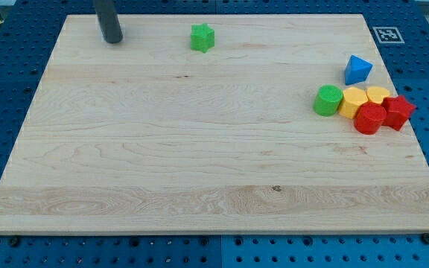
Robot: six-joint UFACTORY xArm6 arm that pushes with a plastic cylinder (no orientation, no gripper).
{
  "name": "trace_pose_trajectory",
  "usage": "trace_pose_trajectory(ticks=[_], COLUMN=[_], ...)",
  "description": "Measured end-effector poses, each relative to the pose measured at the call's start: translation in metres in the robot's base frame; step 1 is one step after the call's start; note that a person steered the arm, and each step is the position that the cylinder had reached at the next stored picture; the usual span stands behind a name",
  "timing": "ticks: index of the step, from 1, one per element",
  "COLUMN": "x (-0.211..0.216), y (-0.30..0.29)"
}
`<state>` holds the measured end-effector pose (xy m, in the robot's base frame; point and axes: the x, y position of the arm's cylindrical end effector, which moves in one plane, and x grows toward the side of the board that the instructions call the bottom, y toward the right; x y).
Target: Put your hand at the center of the board
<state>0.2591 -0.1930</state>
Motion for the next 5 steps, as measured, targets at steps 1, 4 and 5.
trace_pose_trajectory(ticks=[1,4,5], x=[-0.001,0.017,0.034], y=[-0.001,0.016,0.045])
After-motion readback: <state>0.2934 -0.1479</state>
